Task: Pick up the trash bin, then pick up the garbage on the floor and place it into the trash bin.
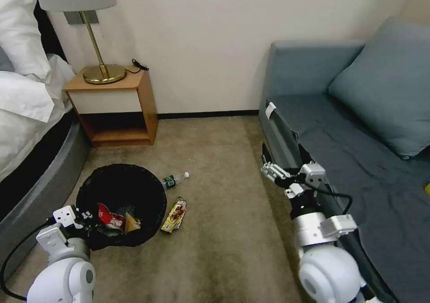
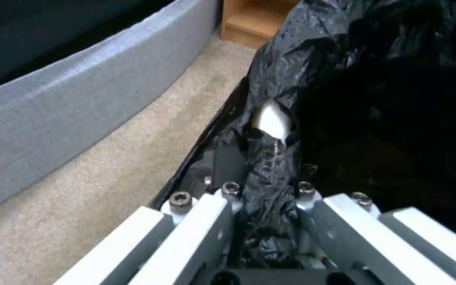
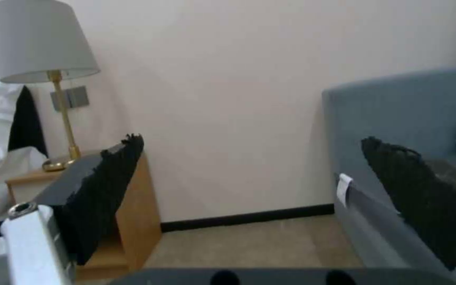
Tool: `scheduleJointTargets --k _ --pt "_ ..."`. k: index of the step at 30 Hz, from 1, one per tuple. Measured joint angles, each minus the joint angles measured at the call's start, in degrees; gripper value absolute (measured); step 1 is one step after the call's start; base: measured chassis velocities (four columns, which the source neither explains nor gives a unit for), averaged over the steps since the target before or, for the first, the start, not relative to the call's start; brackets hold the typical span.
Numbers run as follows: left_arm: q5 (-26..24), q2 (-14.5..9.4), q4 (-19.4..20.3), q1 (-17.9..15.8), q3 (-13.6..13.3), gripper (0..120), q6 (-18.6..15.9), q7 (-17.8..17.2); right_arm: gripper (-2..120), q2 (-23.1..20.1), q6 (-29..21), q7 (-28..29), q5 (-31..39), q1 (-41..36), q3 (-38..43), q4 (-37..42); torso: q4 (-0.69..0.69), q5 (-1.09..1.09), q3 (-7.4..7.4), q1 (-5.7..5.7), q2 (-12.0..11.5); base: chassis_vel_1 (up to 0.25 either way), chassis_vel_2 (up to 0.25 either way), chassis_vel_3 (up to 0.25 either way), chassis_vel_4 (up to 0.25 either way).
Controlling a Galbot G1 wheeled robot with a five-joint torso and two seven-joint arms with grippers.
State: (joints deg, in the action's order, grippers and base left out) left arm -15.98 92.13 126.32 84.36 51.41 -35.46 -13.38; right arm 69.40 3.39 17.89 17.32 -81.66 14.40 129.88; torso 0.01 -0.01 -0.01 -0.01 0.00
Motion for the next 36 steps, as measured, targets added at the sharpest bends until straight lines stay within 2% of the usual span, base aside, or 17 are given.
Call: scheduleJointTargets --k 7,12,24,30,36 --pt "-0.1 0.0 0.5 0.3 0.0 1 0.0 0.0 100 2.7 1.1 -0.5 -2.2 -1.2 -1.3 -0.7 -0.01 0.00 0.00 0.00 0.0 0.000 0.000 0.000 0.000" --pt "-0.2 0.0 0.6 0.3 0.1 1 0.0 0.0 100 2.9 1.2 -0.5 -2.5 -0.9 -2.0 -1.4 -0.02 0.00 0.00 0.00 0.0 -0.060 0.074 0.073 -0.055" --pt "0.0 0.0 -0.3 -0.2 0.0 1 0.0 0.0 100 2.4 1.4 -0.7 -2.2 0.4 -2.5 -2.8 -0.02 -0.01 0.01 0.00 0.0 -0.206 0.208 0.206 -0.210" --pt "0.4 0.0 -0.7 -0.3 -0.3 1 0.2 0.0 100 1.0 1.4 -1.6 -0.7 2.8 -3.5 -4.4 -0.01 0.02 0.03 0.02 0.0 -0.209 0.226 0.197 -0.194" --pt "0.3 0.0 -0.3 -0.1 0.2 1 0.2 0.0 100 -4.8 -3.3 -1.1 6.4 12.8 -9.8 -9.2 -0.01 0.00 0.01 0.01 0.0 -0.021 0.010 0.013 -0.016"
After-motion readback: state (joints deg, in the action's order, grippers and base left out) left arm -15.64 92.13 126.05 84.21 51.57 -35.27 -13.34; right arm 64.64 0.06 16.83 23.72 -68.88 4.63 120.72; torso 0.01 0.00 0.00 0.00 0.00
